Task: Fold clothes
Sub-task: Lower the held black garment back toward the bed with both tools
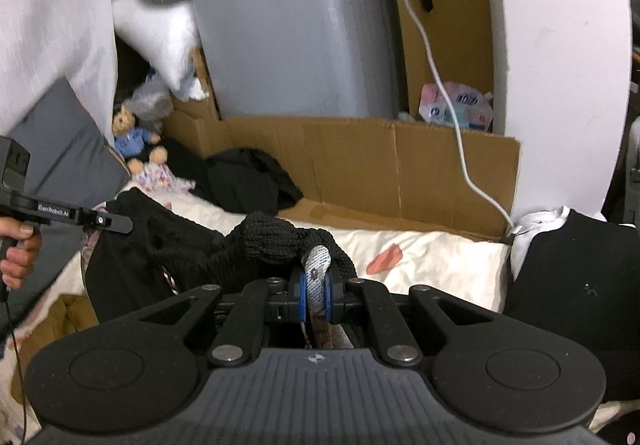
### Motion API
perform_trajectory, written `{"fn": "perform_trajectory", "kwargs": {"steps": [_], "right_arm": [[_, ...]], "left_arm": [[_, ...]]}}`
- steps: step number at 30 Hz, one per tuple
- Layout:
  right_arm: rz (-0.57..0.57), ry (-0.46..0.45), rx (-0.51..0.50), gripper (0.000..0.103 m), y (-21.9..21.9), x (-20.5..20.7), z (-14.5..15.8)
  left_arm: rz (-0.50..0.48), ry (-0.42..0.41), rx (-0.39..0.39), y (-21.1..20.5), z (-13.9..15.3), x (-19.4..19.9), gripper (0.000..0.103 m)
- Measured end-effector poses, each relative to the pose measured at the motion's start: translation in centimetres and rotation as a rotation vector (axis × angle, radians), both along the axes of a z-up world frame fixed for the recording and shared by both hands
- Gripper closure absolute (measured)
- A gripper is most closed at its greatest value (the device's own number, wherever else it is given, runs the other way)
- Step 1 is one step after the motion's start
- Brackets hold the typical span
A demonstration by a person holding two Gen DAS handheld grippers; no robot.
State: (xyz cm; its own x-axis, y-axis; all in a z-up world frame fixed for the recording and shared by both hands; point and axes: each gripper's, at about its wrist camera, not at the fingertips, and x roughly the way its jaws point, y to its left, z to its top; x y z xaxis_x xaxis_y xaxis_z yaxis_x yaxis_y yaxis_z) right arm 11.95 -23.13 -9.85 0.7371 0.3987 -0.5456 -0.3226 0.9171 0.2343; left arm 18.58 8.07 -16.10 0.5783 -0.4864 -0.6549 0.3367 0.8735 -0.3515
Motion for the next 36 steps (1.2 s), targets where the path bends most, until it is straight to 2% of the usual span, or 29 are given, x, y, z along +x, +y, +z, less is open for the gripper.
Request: {"fn": "perform_trajectory", "kwargs": {"steps": [7, 14, 18, 23, 31, 36], "right_arm": [[-0.014, 0.042, -0.02, 0.094, 0.4, 2.6, -3.0], [-0.035, 0.092, 0.0, 0.094, 0.6, 4.6, -5.9], [-0.03, 0.097, 0.0, 0.094, 0.9, 5.8, -6.5], [-0.023, 0.076, -0.006, 0.094, 1.1, 7.5, -6.2], [-0.034, 0.067, 0.053, 0.094, 0.6, 10.4, -5.2], [-0.022, 0.046, 0.042, 0.094, 1.2, 11.9, -5.0]], "left_arm": [[0.003, 0.045, -0.021, 0.6, -3.6, 2.6, 0.088], [0.003, 0.059, -0.029, 1.0, -5.9, 4.7, 0.088], [0.008, 0.063, -0.033, 1.2, -6.7, 5.8, 0.088], [0.006, 0.044, -0.04, 1.6, -6.5, 7.0, 0.088], [0.019, -0.009, -0.051, 1.7, -5.5, 9.6, 0.088], [0.038, -0.033, -0.047, 2.4, -4.8, 10.7, 0.088]]}}
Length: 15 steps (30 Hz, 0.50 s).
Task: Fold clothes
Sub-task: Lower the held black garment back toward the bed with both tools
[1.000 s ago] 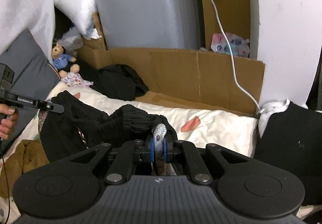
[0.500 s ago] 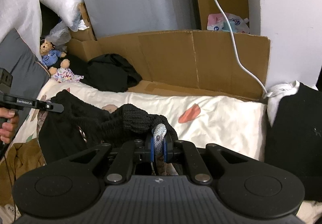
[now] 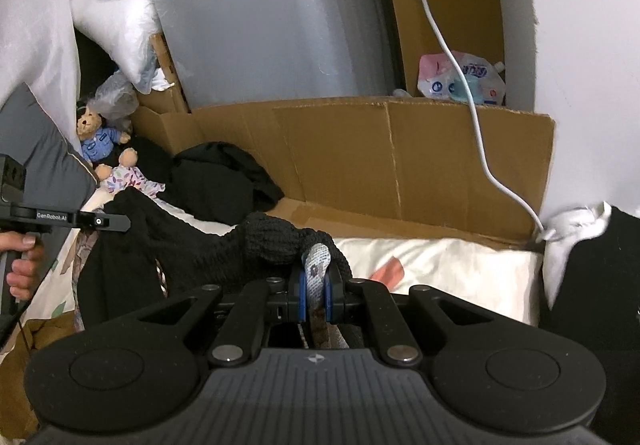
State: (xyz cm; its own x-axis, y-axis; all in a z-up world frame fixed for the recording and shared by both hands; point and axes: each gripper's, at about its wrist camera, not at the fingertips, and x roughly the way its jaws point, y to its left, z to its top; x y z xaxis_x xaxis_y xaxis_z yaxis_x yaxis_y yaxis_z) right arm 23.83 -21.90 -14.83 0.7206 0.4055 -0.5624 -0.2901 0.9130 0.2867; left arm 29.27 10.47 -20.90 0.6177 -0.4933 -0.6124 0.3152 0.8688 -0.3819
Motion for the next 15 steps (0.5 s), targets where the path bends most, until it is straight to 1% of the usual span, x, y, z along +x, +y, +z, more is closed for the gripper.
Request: {"fn": "perform_trajectory", "kwargs": {"steps": [2, 7, 12, 15], "right_arm": [[0.009, -0.004, -0.006, 0.094, 0.6, 0.7, -0.2], [0.025, -0.013, -0.007, 0.094, 2.1, 2.1, -0.3], [0.033, -0.02, -0.003, 0.094, 3.2, 3.6, -0.4], [0.032, -0.019, -0.005, 0.094, 4.0, 4.9, -0.7]], "left_arm": [[0.002, -0.003, 0.012, 0.3, 0.0, 0.4, 0.088], [0.048, -0.006, -0.003, 1.9, -0.5, 1.7, 0.088], [0.073, -0.011, -0.003, 3.0, -0.7, 2.4, 0.088], [0.11, -0.008, -0.02, 3.8, -1.7, 3.3, 0.088]]}}
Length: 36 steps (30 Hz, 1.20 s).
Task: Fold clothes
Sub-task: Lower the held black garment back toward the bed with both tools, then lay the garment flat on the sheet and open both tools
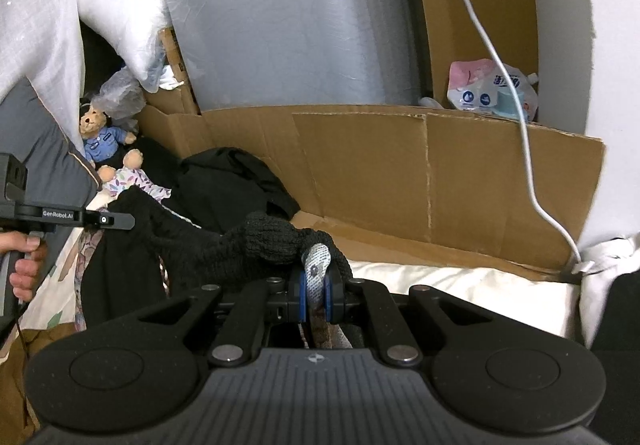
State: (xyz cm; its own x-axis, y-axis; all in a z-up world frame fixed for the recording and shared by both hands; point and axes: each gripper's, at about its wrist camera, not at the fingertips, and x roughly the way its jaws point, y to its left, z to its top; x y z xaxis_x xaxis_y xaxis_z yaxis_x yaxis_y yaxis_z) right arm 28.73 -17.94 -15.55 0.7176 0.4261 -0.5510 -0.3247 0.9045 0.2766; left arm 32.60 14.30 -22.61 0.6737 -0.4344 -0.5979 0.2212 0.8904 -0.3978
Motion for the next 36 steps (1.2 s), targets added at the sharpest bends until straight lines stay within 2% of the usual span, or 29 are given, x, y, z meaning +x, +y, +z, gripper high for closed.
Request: {"fn": "perform_trajectory", "kwargs": {"steps": [8, 15, 27, 36], "right_arm": [[-0.006, 0.0, -0.051, 0.094, 2.4, 3.8, -1.4], [-0.033, 0.048, -0.104, 0.094, 3.6, 7.7, -4.6], [0.023, 0.095, -0.236, 0.094, 7.1, 12.0, -8.0], [-0.003, 0.142, -0.308, 0.094, 8.3, 14.3, -10.5]], "left_arm": [[0.018, 0.007, 0.036, 0.8, -1.4, 2.9, 0.088], [0.015, 0.043, 0.069, 1.1, -3.5, 5.8, 0.088], [0.056, 0.117, 0.112, 2.1, -7.7, 7.4, 0.088], [0.1, 0.161, 0.124, 1.8, -10.2, 9.1, 0.088]]}}
